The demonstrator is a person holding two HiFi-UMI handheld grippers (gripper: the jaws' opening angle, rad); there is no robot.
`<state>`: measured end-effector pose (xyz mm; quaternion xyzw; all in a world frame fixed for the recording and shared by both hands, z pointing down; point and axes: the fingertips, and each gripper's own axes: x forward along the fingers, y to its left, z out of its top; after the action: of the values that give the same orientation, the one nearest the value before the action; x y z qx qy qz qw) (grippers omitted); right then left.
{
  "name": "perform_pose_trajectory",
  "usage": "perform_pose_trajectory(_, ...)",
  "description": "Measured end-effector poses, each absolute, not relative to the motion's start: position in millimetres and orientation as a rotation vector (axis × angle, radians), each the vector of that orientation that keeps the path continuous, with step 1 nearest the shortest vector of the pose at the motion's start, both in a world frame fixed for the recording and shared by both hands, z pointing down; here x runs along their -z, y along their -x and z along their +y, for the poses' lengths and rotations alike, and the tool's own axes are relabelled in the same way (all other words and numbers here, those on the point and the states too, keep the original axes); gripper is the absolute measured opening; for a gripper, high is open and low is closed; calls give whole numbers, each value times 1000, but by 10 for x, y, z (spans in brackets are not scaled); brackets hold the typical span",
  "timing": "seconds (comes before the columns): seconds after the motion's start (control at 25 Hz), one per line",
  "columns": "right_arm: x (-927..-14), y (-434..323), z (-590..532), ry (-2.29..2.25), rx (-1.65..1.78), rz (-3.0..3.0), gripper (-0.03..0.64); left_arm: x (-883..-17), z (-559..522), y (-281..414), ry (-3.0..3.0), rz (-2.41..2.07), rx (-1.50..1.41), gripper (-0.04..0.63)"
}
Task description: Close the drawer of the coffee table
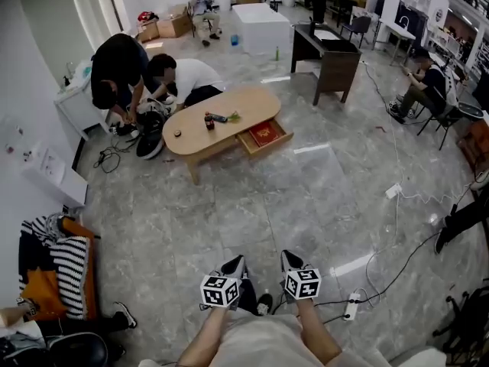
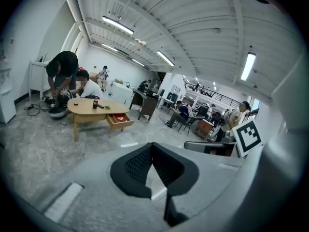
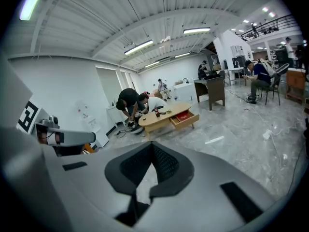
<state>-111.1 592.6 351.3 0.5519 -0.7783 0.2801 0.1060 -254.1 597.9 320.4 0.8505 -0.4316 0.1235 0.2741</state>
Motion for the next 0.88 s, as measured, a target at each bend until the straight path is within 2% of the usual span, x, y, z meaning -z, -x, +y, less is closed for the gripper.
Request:
perform_pose_trajectory(0.32, -3544, 959, 5703, -1733, -887, -2284, 15, -3383, 5692, 2517, -2250, -1131, -338, 9)
perform_pose_trajectory(0.6, -3658, 865, 5258, -1728, -964, -2251, 15, -3407, 4969, 2525, -2202, -1127, -287, 9)
perform_pose_trajectory(0.88, -3649, 1078, 4547, -1612, -935, -2280, 15, -3395, 4030, 2551, -2199, -1119, -272, 9)
